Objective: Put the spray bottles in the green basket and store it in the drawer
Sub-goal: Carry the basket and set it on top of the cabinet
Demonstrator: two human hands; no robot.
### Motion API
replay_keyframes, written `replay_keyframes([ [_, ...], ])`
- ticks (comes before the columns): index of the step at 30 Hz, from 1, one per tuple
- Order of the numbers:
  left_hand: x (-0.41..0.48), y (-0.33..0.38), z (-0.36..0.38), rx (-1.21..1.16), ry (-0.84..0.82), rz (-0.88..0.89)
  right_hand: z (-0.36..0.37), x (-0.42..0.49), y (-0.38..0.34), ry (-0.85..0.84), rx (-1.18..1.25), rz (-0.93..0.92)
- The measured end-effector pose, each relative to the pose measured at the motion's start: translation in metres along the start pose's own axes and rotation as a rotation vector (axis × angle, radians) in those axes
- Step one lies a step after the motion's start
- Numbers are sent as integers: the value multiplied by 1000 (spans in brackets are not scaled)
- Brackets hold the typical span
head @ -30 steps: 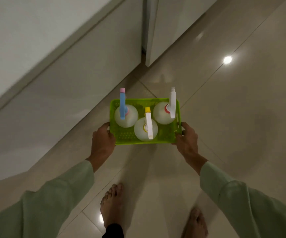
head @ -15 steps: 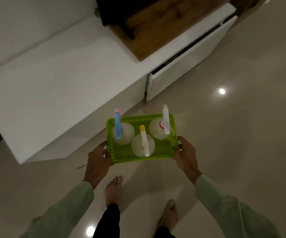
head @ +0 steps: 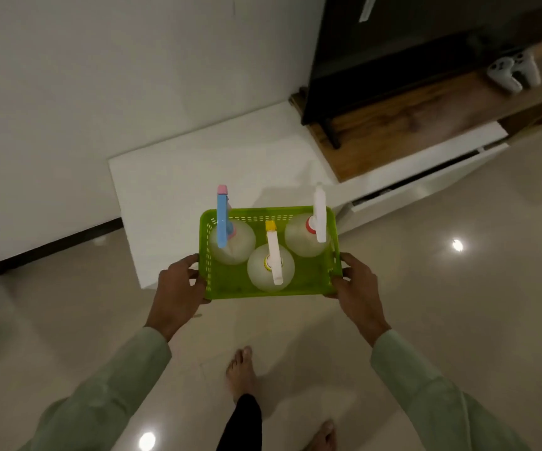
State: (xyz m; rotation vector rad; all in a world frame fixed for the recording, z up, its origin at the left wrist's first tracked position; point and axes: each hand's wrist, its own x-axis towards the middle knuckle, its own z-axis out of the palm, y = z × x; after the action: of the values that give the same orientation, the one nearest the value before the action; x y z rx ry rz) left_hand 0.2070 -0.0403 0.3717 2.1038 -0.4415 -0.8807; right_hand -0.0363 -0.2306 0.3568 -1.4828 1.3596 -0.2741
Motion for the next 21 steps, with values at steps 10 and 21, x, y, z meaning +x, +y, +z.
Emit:
replay_keyframes([
  [10,97,-26,-38,-122,131,-99,90,113,-66,-106,-132,-93],
  [21,131,-46,-33,-148,172,-165,132,161,-67,-108,-166,-24],
])
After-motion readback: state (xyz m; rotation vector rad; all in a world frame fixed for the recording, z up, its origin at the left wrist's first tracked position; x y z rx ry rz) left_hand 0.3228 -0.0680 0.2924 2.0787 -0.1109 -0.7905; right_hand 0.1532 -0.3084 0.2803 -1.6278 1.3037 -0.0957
